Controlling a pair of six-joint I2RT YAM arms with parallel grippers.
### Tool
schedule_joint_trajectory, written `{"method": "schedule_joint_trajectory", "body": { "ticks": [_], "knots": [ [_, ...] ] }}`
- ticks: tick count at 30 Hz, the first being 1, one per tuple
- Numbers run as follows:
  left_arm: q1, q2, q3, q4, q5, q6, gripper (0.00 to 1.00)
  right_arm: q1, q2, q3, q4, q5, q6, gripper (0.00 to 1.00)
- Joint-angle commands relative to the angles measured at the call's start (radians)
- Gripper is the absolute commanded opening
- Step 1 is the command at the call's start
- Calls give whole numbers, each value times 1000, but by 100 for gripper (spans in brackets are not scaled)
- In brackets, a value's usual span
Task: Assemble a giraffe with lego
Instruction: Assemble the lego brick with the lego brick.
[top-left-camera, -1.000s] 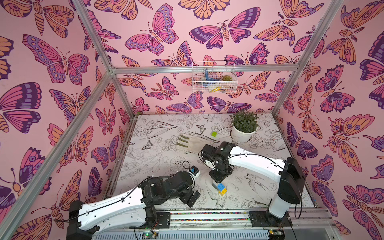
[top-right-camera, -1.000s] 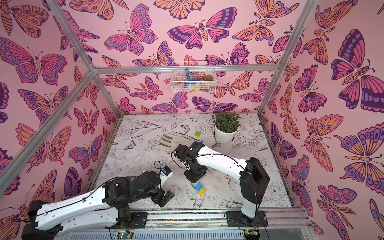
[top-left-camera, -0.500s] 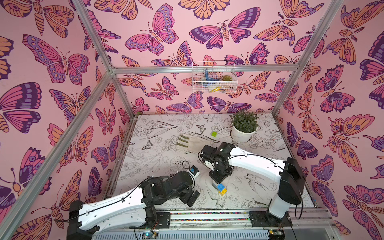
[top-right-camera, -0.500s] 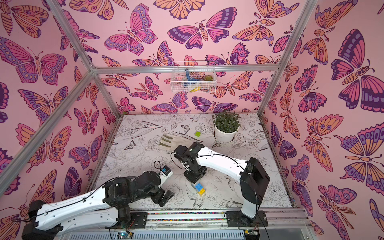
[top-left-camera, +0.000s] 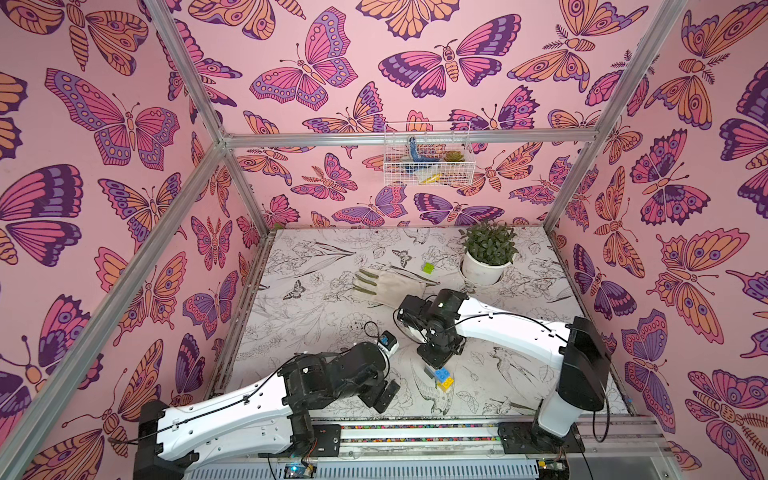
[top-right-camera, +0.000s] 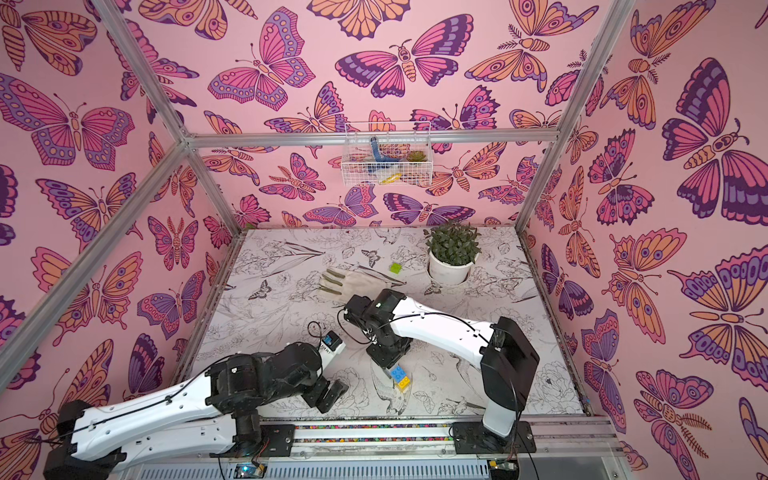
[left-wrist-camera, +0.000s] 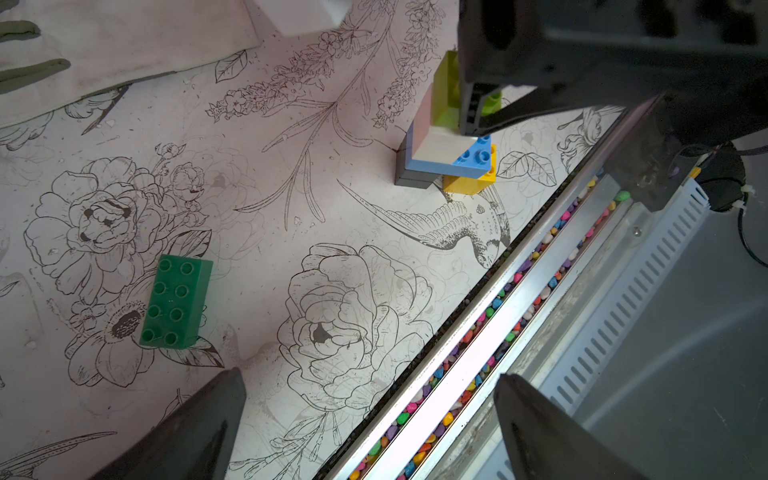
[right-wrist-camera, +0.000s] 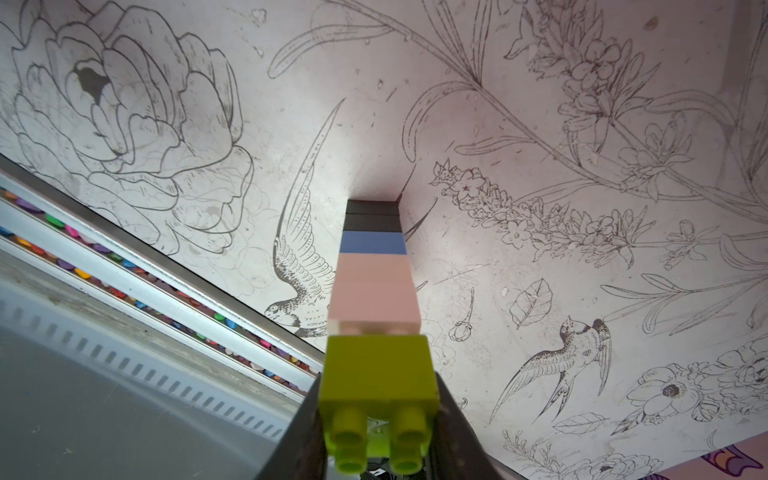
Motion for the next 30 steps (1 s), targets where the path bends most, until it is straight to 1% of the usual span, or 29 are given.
{"method": "schedule_joint_trajectory", "body": {
  "ticks": [1,10,19,26,30],
  "knots": [
    [-4,1,-16,-20,-21,-7,100,4,88,-85,-39,84,-7,17],
    [-3,5,-18,-19,-25,-13,100,6,99,-97,-21,58,20,17],
    [-4,16,-26,-8,-19,-15,100,6,107,-134,12,-3,45,17],
    [-4,13,-31,-3,-23,-15,100,6,124,-166,23,-10,30,17],
    [-4,13,-31,-2,-25,-15,100,6,135,-188,36,8,34,17]
  ]
}}
